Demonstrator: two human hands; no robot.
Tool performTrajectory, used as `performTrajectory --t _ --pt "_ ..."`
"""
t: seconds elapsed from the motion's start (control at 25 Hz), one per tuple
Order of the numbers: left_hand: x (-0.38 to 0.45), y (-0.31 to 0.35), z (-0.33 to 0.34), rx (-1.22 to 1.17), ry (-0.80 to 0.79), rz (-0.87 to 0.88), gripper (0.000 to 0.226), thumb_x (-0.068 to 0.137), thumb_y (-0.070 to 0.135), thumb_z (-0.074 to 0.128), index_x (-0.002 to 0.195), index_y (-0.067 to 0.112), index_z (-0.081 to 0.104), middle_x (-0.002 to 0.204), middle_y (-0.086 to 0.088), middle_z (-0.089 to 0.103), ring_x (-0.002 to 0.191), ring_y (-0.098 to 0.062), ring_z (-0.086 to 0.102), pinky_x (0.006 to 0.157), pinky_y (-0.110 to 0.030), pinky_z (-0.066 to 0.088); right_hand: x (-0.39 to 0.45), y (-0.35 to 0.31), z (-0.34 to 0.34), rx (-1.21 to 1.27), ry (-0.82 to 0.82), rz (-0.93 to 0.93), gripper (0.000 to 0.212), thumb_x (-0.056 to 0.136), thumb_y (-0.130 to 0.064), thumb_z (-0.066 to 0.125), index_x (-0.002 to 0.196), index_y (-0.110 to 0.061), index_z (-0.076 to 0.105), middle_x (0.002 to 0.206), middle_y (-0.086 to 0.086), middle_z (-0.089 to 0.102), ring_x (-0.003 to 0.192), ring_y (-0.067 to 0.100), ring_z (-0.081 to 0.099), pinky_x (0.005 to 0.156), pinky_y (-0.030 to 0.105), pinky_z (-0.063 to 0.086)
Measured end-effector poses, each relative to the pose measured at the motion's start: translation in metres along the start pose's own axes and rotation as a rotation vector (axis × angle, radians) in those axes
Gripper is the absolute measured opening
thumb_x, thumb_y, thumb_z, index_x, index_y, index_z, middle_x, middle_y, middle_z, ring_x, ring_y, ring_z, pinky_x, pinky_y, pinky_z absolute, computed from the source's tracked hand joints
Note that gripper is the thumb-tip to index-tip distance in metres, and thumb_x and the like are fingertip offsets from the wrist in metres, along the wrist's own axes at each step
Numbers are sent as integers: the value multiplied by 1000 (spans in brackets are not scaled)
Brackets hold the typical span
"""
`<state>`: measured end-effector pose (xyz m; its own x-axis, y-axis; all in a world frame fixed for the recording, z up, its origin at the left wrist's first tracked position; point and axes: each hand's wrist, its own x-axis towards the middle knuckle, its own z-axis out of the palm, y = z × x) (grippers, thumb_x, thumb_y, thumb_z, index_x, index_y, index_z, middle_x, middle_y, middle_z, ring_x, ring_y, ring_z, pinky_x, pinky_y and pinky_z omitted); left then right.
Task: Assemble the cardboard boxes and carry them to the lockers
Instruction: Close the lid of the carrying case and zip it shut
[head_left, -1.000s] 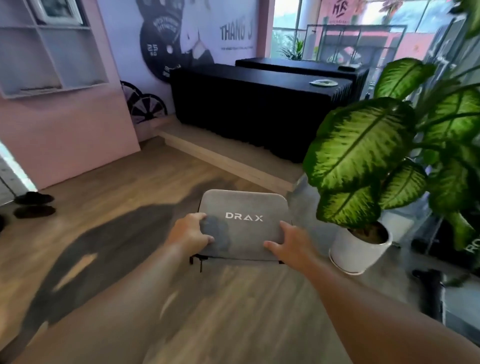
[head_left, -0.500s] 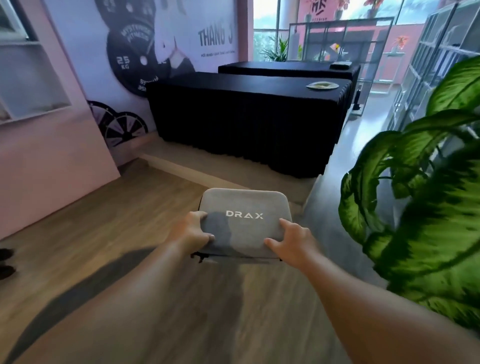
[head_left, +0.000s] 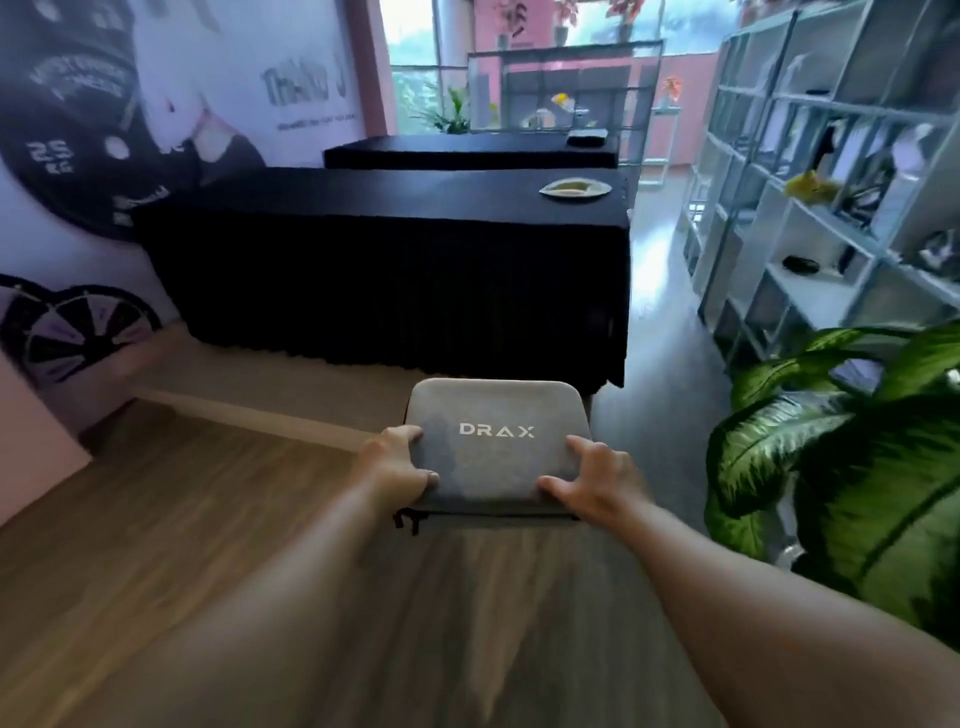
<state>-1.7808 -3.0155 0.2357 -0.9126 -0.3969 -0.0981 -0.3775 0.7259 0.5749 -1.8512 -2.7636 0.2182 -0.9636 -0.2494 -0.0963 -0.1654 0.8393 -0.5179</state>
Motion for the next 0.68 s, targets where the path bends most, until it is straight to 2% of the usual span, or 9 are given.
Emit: performTrajectory --t 0.2,0.32,0.48,0.68 --pt "152 37 -1 67 -69 91 74 74 34 84 141 26 53 135 -3 59 124 -24 54 102 -31 46 115 -9 -18 28 73 140 52 74 -61 75 108 -24 62 112 8 71 111 33 64 88 37 52" --pt "219 67 11 94 -107 153 73 75 35 83 141 27 53 133 -5 60 124 -25 54 102 -33 46 168 1 -34 15 93 203 65 79 -58 74 129 -19 60 126 11 68 121 34 59 96 37 49" --pt "324 127 52 105 -140 226 75 74 36 83 142 29 52 129 -7 61 118 -25 57 98 -34 49 262 46 -59 42 135 263 68 82 -55 75 133 -15 59 131 12 66 125 33 57 99 35 46" --pt "429 215 110 85 -188 274 76 72 35 85 141 28 53 127 -7 61 116 -23 58 94 -29 49 359 111 -108 48 171 343 68 78 -58 75 132 -20 60 129 8 67 122 31 60 96 35 50"
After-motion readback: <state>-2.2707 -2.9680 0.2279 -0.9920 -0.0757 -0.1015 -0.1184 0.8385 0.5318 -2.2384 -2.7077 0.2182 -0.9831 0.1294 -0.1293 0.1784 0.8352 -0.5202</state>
